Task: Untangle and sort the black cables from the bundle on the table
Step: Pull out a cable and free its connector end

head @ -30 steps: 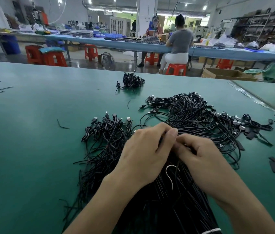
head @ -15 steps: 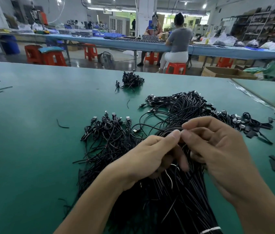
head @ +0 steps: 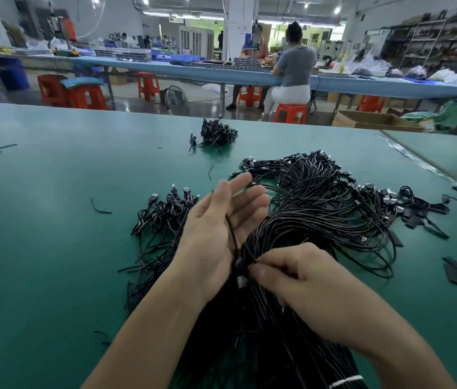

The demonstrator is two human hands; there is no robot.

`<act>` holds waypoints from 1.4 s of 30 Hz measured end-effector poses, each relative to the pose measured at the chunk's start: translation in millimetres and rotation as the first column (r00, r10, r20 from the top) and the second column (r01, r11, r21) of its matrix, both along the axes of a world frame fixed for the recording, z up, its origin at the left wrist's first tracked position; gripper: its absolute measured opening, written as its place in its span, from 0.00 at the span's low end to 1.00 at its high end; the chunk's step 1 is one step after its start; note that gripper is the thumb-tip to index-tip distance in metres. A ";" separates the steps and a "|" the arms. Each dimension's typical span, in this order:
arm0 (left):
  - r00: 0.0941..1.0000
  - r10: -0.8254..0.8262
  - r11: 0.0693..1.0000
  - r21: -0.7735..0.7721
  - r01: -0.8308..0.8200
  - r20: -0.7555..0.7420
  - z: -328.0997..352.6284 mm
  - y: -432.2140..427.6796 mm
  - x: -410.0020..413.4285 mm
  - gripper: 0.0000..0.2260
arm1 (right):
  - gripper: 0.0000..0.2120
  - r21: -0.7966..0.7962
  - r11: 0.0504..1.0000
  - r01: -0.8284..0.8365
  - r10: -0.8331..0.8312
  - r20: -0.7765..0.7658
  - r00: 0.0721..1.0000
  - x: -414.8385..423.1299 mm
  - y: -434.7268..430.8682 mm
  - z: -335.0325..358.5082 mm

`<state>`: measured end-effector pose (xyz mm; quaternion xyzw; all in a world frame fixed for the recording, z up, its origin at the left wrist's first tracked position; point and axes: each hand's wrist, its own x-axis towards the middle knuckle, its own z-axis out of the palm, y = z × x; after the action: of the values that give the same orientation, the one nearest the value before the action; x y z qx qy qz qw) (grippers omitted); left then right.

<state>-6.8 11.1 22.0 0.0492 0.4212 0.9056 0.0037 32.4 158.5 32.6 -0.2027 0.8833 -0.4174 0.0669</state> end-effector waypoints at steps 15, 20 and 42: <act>0.813 -0.575 0.659 -0.534 0.529 0.095 15.6 -1.8 24.0 0.28 | 0.11 -0.598 0.786 0.153 -0.320 -0.182 0.930 -5.0 19.2 14.2; 0.758 -0.651 0.739 -0.190 0.646 0.042 16.7 -4.2 20.1 0.22 | 0.15 -0.532 0.829 0.173 -0.214 -0.014 0.977 -9.4 12.7 1.6; 0.841 -0.517 0.709 -0.471 0.525 0.159 9.4 2.4 25.7 0.23 | 0.04 -0.420 0.888 0.186 -0.335 -0.317 0.887 -5.9 24.1 15.9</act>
<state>18.9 13.4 31.4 0.1565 0.6085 0.7280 0.2745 26.5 182.6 48.5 -0.1660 0.8013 -0.5374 -0.2039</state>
